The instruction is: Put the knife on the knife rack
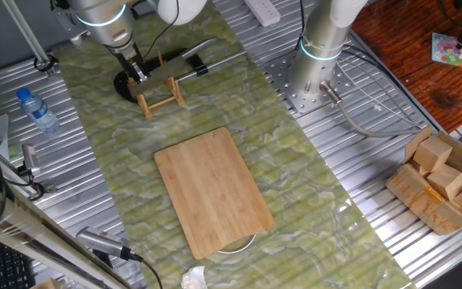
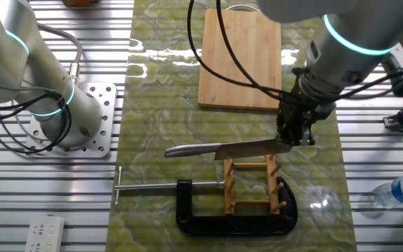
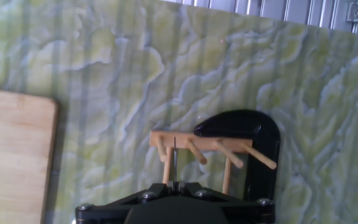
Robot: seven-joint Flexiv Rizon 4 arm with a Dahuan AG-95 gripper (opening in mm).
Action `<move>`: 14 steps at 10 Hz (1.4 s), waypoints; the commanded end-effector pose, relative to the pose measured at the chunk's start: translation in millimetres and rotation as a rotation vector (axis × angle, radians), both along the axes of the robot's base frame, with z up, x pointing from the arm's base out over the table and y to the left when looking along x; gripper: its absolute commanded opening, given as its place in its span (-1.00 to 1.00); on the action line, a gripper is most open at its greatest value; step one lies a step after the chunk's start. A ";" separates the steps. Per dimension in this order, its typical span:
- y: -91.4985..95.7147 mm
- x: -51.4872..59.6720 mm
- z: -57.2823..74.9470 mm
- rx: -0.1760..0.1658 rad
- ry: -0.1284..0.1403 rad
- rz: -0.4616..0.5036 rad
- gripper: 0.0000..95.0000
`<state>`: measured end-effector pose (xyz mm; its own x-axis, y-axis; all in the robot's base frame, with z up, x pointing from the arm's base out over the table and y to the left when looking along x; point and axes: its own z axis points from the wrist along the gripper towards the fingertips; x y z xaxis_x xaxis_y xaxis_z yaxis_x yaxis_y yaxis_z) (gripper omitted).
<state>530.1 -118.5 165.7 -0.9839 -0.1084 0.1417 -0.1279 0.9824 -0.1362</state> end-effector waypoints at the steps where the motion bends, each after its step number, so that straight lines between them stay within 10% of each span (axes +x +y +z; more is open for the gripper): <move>1: -1.2 -0.8 -1.5 0.000 0.000 0.003 -1.00; 14: -8.2 1.6 -37.4 0.069 -0.019 0.010 -1.00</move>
